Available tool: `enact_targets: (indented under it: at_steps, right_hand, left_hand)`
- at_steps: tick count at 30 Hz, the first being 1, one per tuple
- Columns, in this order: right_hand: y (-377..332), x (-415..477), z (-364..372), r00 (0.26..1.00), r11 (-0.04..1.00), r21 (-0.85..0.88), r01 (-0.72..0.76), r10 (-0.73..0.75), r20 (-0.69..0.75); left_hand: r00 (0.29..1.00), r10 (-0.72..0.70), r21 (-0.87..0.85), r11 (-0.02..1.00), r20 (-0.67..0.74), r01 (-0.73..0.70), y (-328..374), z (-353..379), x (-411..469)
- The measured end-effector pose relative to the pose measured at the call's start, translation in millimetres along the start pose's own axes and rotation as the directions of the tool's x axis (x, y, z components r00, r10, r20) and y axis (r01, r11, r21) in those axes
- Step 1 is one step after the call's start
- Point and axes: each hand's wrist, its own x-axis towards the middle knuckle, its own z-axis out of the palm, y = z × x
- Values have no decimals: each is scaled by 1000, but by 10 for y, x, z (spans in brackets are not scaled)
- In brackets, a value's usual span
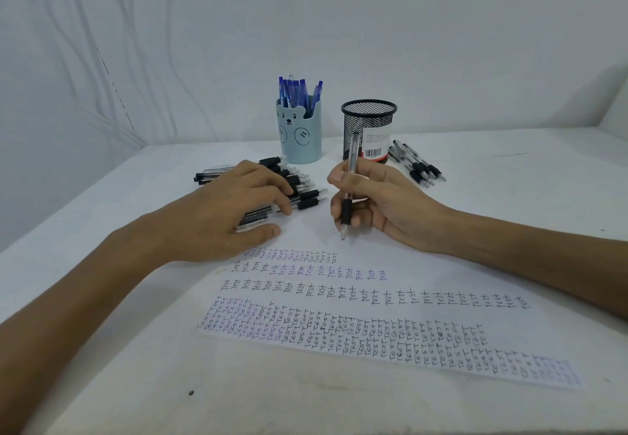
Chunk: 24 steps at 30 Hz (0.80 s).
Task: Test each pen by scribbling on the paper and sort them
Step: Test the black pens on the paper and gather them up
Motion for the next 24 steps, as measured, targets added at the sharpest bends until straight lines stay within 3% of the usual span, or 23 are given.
enact_targets:
  at_steps: [5, 7, 10, 14, 18, 24]
  right_hand:
    - [-48, 4, -1, 998, 999, -23, -49, 50, 26]
    - [-166, 34, -57, 988, 977, -164, -135, 146, 59]
    - [-381, 76, -204, 953, 835, -493, -242, 299, 39]
    - [-714, 100, -484, 944, 573, -787, -227, 328, -33]
    - [-1000, 121, -793, 930, 464, -840, -281, 347, -119]
    - [-878, 236, -1165, 923, 212, -899, -384, 131, -363]
  left_hand:
    - [1000, 7, -2, 1000, 5, -7, 1, 6, -16]
    - [1000, 15, 0, 1000, 5, -15, 9, 2, -8]
    - [1000, 19, -7, 1000, -3, -19, 16, -2, -6]
    - [1000, 19, -19, 1000, -11, -19, 22, 4, -19]
    - [1000, 22, -17, 1000, -11, -22, 20, 7, -3]
    - [1000, 19, -22, 1000, -12, -19, 29, 6, -6]
